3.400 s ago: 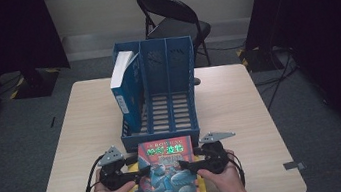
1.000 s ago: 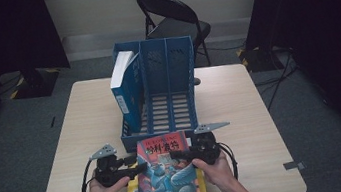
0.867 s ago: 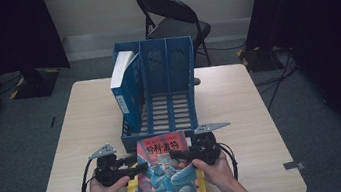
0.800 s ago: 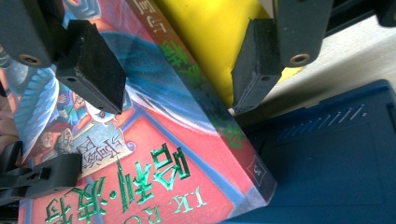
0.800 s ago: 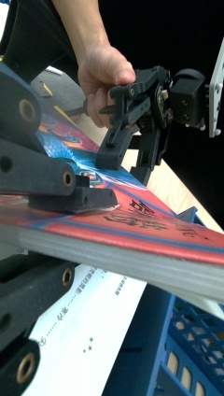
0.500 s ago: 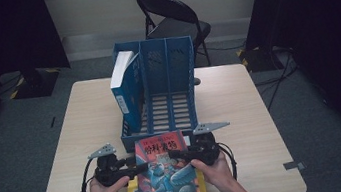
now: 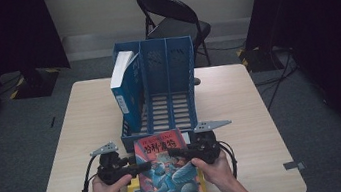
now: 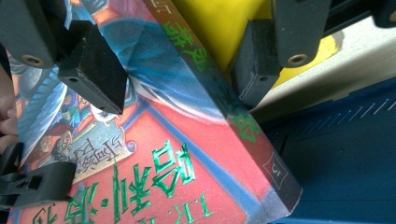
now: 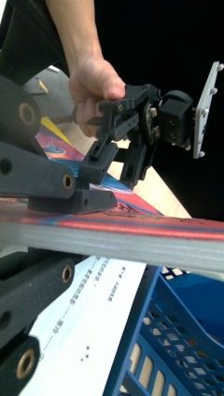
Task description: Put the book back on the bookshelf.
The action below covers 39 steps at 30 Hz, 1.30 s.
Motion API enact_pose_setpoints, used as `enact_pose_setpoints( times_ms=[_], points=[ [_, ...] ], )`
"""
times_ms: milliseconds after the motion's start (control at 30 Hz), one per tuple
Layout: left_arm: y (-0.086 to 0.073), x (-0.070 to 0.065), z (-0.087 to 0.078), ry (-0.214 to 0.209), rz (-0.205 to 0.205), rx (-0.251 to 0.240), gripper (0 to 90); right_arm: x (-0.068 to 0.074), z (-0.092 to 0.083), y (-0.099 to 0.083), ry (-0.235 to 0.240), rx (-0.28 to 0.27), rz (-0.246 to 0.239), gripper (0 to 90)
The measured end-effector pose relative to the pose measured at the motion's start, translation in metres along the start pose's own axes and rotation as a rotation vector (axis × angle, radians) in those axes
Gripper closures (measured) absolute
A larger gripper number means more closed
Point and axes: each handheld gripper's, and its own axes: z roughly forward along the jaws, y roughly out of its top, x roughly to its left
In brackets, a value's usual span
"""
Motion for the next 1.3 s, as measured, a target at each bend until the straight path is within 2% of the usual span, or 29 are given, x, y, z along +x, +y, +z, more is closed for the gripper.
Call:
enact_pose_setpoints(
  times_ms=[267, 567, 900, 1067, 1167, 1300],
  points=[
    [0.005, -0.002, -0.002, -0.04, -0.016, 0.017, 39.1, 0.003, -0.003, 0.003, 0.017, -0.008, -0.018, 83.3],
    [0.009, -0.006, -0.003, -0.028, -0.003, 0.02, 40.2, 0.003, -0.006, 0.005, 0.015, -0.015, -0.007, 83.5],
    [0.023, -0.009, -0.009, -0.058, 0.033, 0.005, 46.0, 0.003, -0.013, 0.012, 0.01, -0.027, 0.0, 83.5],
    [0.03, -0.013, -0.013, -0.07, 0.049, -0.021, 52.2, 0.003, -0.016, 0.016, 0.003, -0.037, 0.004, 83.6],
    [0.034, -0.016, -0.011, -0.098, 0.051, -0.037, 55.4, 0.004, -0.018, 0.018, 0.004, -0.042, -0.005, 83.6],
    [0.038, -0.02, -0.008, -0.11, 0.054, -0.046, 56.8, 0.01, -0.018, 0.021, -0.002, -0.042, -0.029, 83.6]
  ],
)
